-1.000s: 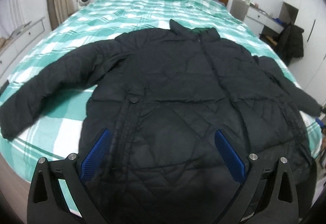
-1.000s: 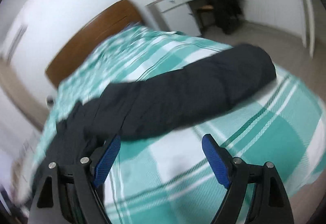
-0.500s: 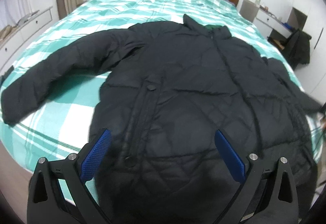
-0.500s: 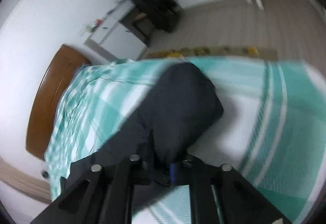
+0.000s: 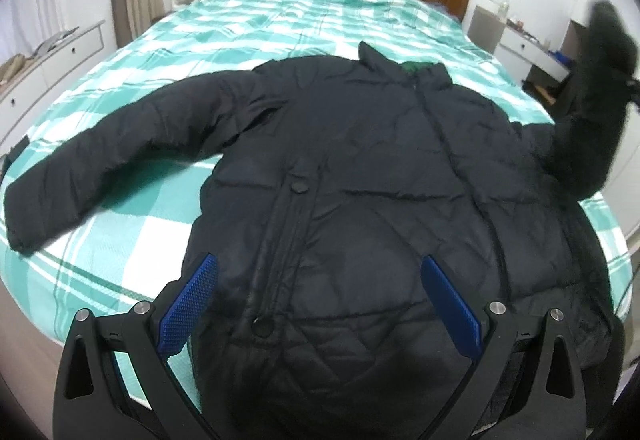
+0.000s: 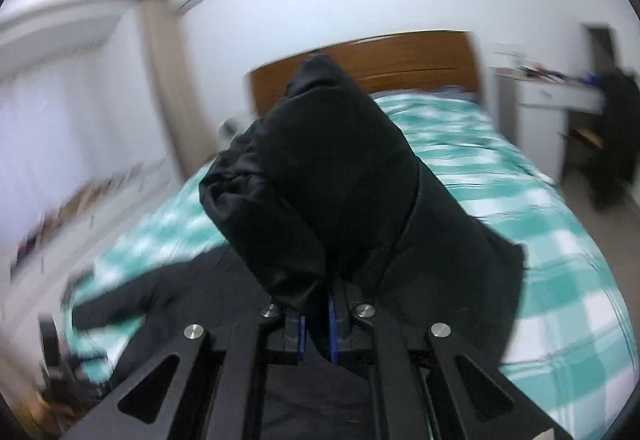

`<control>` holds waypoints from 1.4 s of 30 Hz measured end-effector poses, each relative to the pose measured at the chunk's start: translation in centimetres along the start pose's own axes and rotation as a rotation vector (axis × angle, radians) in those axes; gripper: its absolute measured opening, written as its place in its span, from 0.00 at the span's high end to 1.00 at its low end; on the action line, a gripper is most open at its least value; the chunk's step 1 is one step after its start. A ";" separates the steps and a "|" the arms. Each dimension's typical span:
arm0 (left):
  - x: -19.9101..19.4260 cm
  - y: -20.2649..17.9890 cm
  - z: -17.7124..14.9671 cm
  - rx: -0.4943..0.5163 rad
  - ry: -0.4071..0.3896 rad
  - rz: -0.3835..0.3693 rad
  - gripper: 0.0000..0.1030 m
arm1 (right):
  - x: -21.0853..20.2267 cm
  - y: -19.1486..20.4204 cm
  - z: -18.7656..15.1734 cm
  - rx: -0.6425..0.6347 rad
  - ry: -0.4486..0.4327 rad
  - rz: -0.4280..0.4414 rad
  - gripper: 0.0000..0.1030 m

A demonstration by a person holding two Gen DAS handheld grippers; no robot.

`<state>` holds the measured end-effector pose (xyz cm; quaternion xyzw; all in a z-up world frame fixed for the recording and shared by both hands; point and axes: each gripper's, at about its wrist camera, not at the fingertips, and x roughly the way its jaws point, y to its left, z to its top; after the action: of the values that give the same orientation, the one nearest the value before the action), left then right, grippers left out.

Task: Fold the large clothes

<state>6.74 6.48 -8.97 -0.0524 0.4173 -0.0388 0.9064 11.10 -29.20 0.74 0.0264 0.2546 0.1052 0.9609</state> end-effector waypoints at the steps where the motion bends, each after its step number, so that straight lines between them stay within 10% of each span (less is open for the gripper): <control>1: 0.0 0.1 0.0 -0.002 0.000 -0.002 0.02 | 1.4 1.7 -1.0 -0.022 0.026 0.013 0.93; 7: 0.7 1.0 0.4 -0.050 0.014 -0.038 0.02 | 9.2 8.3 -8.4 -0.057 0.176 0.037 0.88; 9: 1.1 0.9 0.8 -0.058 0.019 -0.059 0.02 | 10.3 9.4 -10.4 -0.052 0.241 0.089 0.52; 10: 1.3 0.8 1.0 -0.056 0.022 -0.070 0.02 | 10.4 9.8 -11.3 -0.033 0.261 0.136 0.18; 11: 1.6 0.5 1.3 -0.053 0.025 -0.084 0.02 | 10.1 10.0 -11.8 -0.022 0.260 0.152 0.13; 20: 6.9 -5.0 6.2 -0.023 0.128 -0.383 0.02 | 3.1 9.5 -13.6 -0.035 0.223 0.140 0.13; 24: 11.9 -9.0 8.1 0.033 0.208 -0.332 0.18 | -0.1 8.8 -13.8 -0.007 0.204 0.154 0.13; 26: 13.9 -10.6 8.5 0.084 0.240 -0.281 0.72 | -1.8 8.1 -13.6 0.005 0.180 0.147 0.13; 28: 13.9 -11.0 9.1 0.092 0.211 -0.266 0.88 | -2.9 7.1 -13.0 0.006 0.165 0.126 0.13; 39: 12.6 -5.3 18.0 0.076 0.046 -0.135 0.92 | -0.9 -3.3 -6.2 0.027 0.139 -0.054 0.16; 42: 14.5 -3.1 18.7 0.043 0.046 -0.081 0.92 | 2.6 -6.3 -3.6 0.040 0.161 -0.105 0.50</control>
<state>30.26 2.93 -7.45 -0.0488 0.4346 -0.0855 0.8952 12.73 -34.81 -4.37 0.0238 0.3341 0.0511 0.9408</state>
